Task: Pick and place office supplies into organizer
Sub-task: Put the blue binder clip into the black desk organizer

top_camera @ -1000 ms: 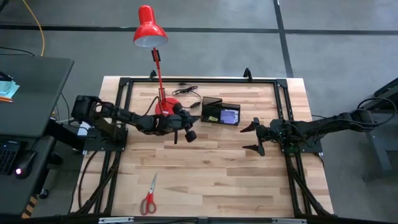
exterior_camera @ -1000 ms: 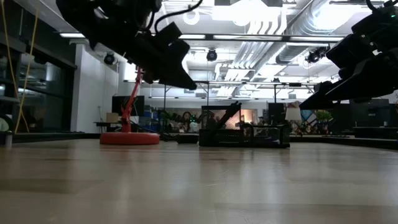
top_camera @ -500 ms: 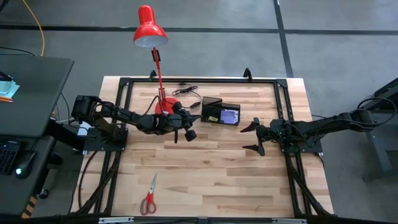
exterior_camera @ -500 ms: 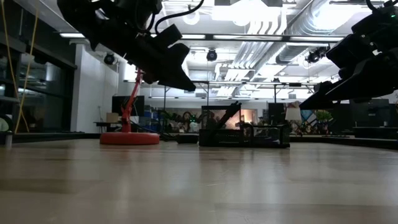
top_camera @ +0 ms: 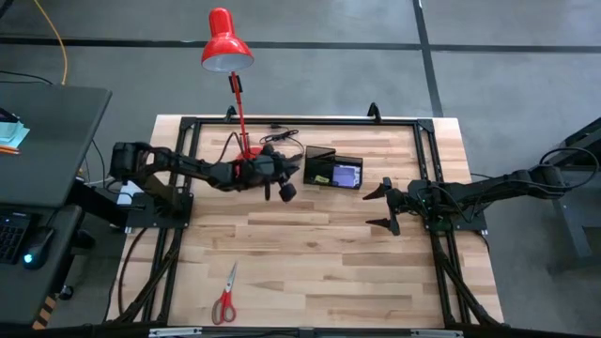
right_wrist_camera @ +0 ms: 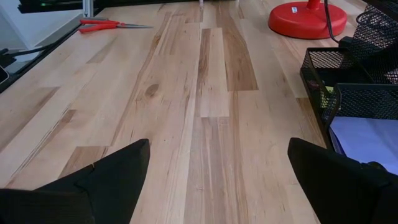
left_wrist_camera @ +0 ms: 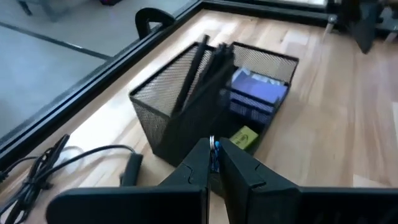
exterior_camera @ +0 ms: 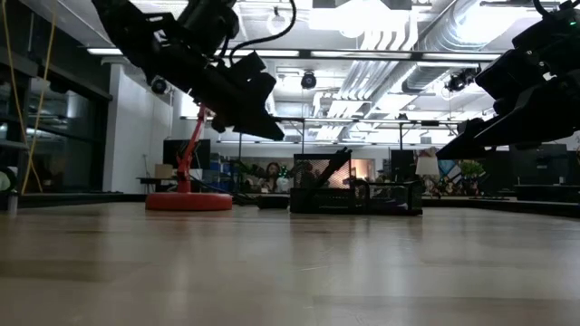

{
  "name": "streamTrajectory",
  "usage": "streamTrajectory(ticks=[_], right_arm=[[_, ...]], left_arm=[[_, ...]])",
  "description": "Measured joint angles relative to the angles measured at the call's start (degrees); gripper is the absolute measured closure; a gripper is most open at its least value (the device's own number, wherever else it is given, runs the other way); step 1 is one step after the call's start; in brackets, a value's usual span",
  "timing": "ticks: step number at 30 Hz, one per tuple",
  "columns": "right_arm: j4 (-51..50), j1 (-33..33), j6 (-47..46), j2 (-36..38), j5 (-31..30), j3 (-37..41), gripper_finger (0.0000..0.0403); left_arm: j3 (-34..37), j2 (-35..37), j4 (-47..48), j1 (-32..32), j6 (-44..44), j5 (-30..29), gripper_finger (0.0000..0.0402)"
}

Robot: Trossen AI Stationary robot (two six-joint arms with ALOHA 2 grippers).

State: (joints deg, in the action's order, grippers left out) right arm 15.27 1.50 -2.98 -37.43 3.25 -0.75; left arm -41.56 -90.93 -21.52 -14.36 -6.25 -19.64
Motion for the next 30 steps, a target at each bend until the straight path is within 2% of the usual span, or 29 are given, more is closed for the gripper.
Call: streamTrajectory(ticks=[4,7,18,30], right_arm=[[-0.02,0.0,0.0,0.0,0.0,0.0,0.0025],[0.0,-0.01,0.0,0.0,0.0,0.0,0.0025],[-0.02,-0.02,0.0,0.0,0.0,0.0,0.0025],[-0.07,0.0,-0.01,0.0,0.0,0.0,0.0025]], left_arm=[[0.0,-0.04,-3.97,-2.68,-0.14,8.58,0.0394],[-0.02,-0.91,-6.99,-2.89,0.14,11.29,0.0394],[-5.89,-10.3,-6.8,-2.88,3.07,10.64,0.0394],[-7.27,-11.67,-6.18,-2.96,3.3,10.3,0.0394]])
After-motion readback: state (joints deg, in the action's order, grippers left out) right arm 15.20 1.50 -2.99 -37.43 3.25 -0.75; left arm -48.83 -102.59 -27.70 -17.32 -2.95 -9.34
